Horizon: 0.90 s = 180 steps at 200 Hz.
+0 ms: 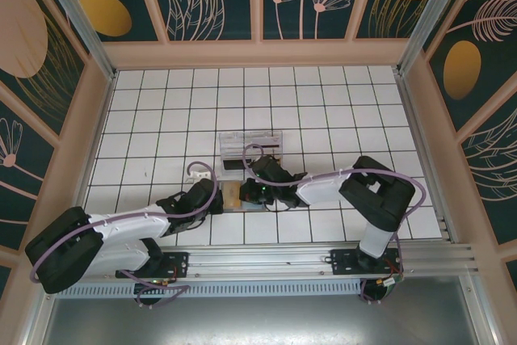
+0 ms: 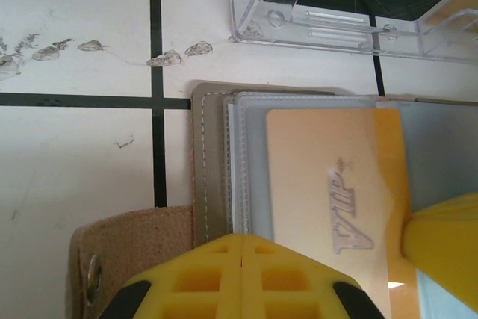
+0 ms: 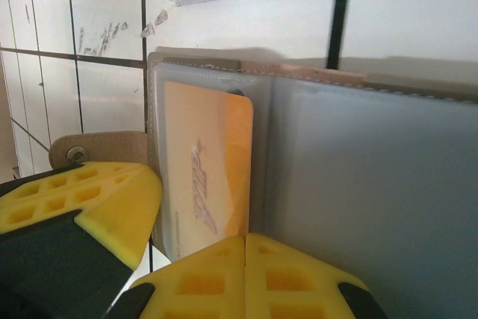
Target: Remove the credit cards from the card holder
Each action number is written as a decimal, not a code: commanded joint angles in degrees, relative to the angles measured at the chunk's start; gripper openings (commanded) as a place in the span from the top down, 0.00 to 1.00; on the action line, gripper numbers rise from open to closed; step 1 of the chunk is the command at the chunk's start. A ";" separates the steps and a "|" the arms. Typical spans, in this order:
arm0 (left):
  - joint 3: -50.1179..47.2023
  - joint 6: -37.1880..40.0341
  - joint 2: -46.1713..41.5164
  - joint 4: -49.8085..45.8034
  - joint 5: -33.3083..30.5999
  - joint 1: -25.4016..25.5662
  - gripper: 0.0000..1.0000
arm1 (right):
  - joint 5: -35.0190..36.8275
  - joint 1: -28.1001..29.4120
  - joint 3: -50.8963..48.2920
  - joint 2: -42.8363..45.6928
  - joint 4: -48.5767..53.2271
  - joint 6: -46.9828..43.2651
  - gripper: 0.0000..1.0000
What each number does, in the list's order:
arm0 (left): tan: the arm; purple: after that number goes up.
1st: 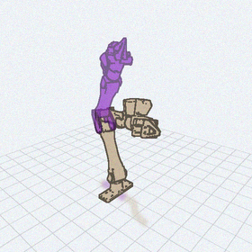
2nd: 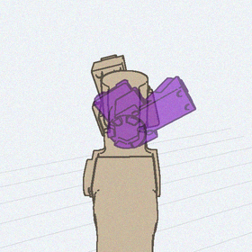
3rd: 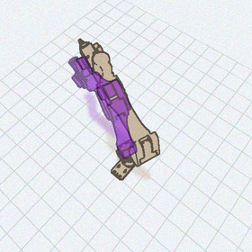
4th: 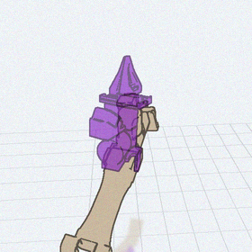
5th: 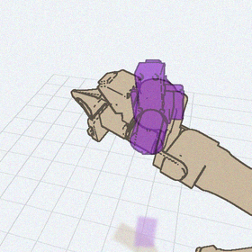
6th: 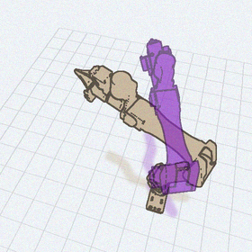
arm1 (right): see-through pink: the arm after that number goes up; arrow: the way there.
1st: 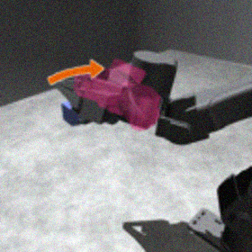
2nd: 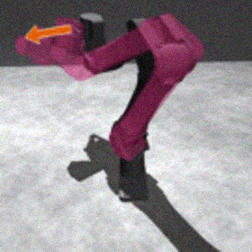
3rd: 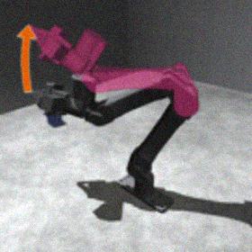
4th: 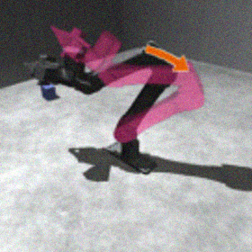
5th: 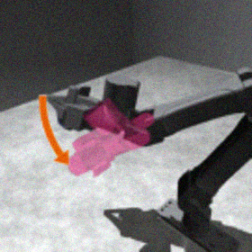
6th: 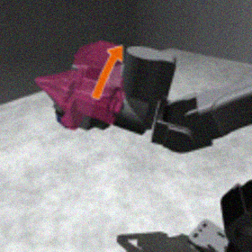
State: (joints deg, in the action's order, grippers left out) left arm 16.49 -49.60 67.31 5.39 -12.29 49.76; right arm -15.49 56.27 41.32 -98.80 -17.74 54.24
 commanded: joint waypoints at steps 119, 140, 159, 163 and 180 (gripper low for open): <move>0.71 -0.32 1.62 -2.14 0.25 -0.10 1.00 | 1.82 -4.94 -11.64 14.88 2.36 -3.35 1.00; 0.91 0.01 1.07 -2.31 0.52 -0.08 1.00 | 2.45 -6.53 -13.93 20.38 5.67 -5.24 1.00; 1.19 0.40 0.00 -2.40 0.69 -0.10 1.00 | 3.90 -7.44 -14.14 26.64 10.85 -8.32 1.00; 1.18 0.54 -0.34 -2.32 0.65 -0.02 1.00 | 4.58 -7.53 -13.81 28.01 12.29 -9.05 1.00; 1.03 1.08 -2.24 -1.69 0.34 -0.09 0.99 | 7.92 -7.62 -11.06 32.84 19.60 -13.47 1.00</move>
State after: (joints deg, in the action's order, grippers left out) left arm 16.93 -49.67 67.42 5.32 -12.14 49.76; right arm -12.34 49.08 27.49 -72.25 -8.47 48.18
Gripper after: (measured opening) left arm 0.069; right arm 0.069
